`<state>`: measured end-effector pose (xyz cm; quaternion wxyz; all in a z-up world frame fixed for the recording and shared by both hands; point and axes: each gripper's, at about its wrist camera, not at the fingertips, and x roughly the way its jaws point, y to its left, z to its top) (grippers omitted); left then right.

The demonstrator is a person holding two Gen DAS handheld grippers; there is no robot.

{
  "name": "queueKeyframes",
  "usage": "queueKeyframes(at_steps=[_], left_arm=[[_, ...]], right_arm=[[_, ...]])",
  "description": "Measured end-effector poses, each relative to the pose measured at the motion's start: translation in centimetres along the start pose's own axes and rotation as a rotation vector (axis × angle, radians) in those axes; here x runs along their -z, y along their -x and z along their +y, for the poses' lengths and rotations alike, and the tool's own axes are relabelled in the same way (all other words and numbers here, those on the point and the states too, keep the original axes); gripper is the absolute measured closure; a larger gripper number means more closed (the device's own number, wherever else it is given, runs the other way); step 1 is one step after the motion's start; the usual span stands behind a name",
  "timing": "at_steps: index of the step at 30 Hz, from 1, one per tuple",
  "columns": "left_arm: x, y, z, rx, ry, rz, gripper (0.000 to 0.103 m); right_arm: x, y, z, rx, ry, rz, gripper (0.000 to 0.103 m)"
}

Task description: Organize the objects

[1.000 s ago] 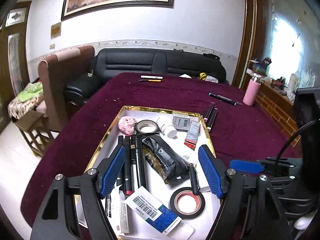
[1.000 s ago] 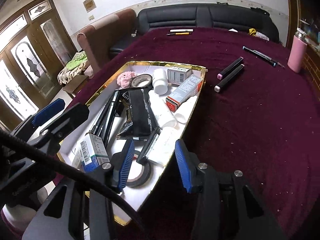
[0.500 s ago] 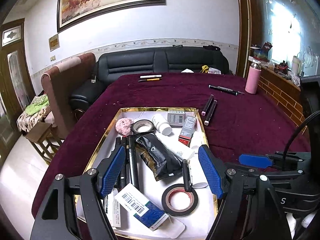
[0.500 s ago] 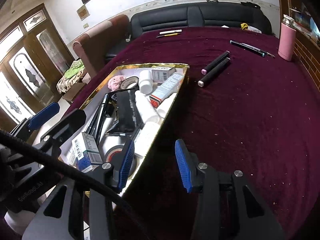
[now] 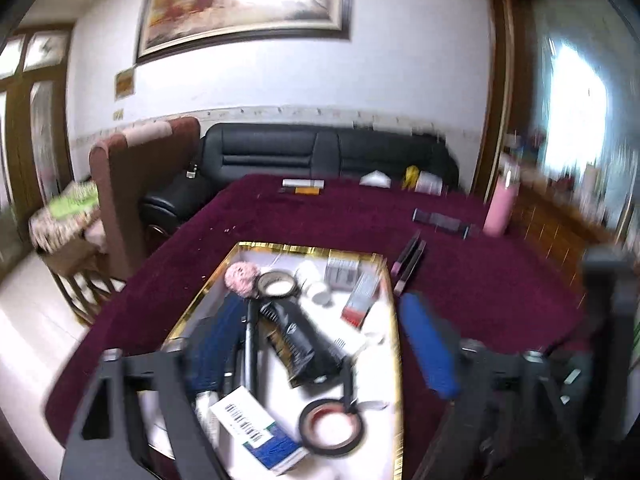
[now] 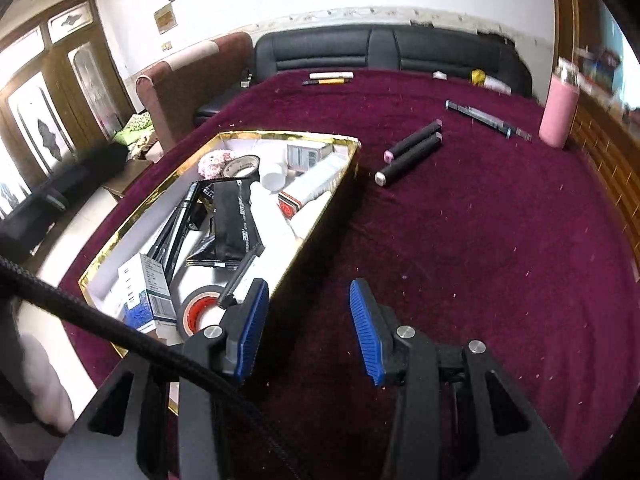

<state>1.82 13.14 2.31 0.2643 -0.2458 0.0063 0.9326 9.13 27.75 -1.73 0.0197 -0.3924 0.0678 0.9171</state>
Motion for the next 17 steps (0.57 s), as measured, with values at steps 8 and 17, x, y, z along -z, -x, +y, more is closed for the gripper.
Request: queueKeyframes(at_steps=[8, 17], left_arm=[[-0.2, 1.1, 5.4, 0.013, 0.255, 0.042, 0.001], [2.0, 1.0, 6.7, -0.16, 0.25, 0.107, 0.001]], right_arm=[[0.1, 0.3, 3.1, 0.003, 0.089, 0.001, 0.062], [0.4, 0.3, 4.7, 0.019, 0.127, 0.018, 0.061]])
